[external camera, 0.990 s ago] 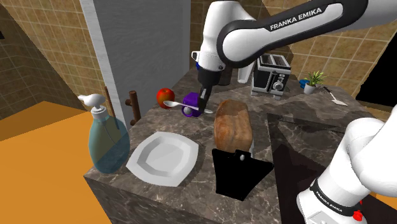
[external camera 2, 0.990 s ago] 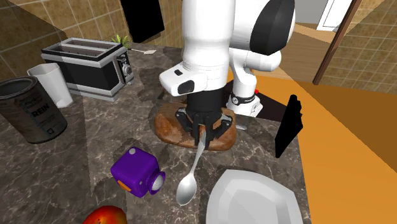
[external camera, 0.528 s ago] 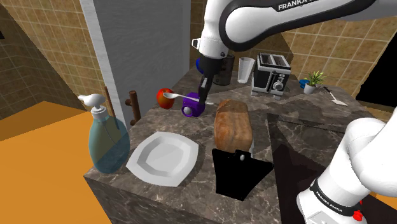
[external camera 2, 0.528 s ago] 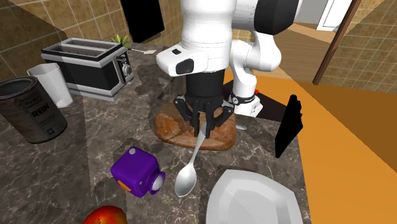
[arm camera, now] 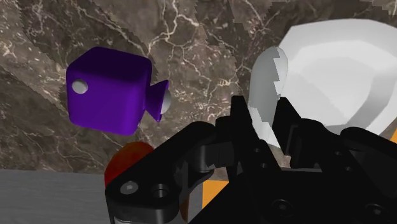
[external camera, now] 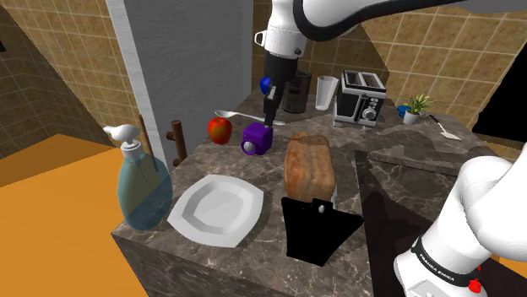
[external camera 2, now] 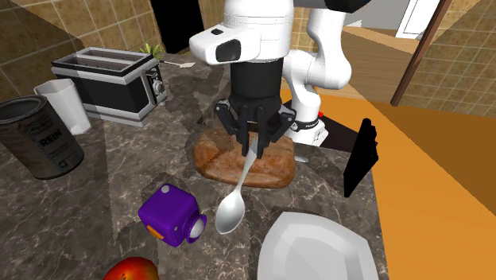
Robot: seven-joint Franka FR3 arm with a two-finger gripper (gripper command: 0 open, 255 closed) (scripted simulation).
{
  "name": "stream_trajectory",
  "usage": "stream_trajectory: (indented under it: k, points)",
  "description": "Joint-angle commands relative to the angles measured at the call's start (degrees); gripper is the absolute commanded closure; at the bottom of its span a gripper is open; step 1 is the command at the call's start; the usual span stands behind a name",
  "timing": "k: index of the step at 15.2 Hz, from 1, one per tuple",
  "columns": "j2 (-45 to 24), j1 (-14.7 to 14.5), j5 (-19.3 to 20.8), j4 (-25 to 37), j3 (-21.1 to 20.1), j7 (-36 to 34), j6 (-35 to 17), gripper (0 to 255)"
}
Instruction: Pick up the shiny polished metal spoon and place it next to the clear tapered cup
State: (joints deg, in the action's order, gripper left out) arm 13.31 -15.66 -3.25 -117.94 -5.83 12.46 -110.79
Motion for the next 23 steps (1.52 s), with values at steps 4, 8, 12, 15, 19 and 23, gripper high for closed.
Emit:
stream_trajectory:
  k: [4,8,12,15,19,23]
  points:
    - [0.3,0.0,0.0,3.4,0.1,-0.1,3.8,255]
    - [1.5,2.2,0.3,2.3,3.7,5.5,4.0,255]
    - [1.6,4.3,0.6,2.2,7.3,11.2,4.4,255]
    - [1.2,6.0,0.9,2.8,10.0,15.4,4.7,255]
    - [-0.3,8.1,1.1,4.5,13.6,21.0,5.2,255]
    - [-2.8,10.2,0.9,7.2,17.2,26.7,5.8,255]
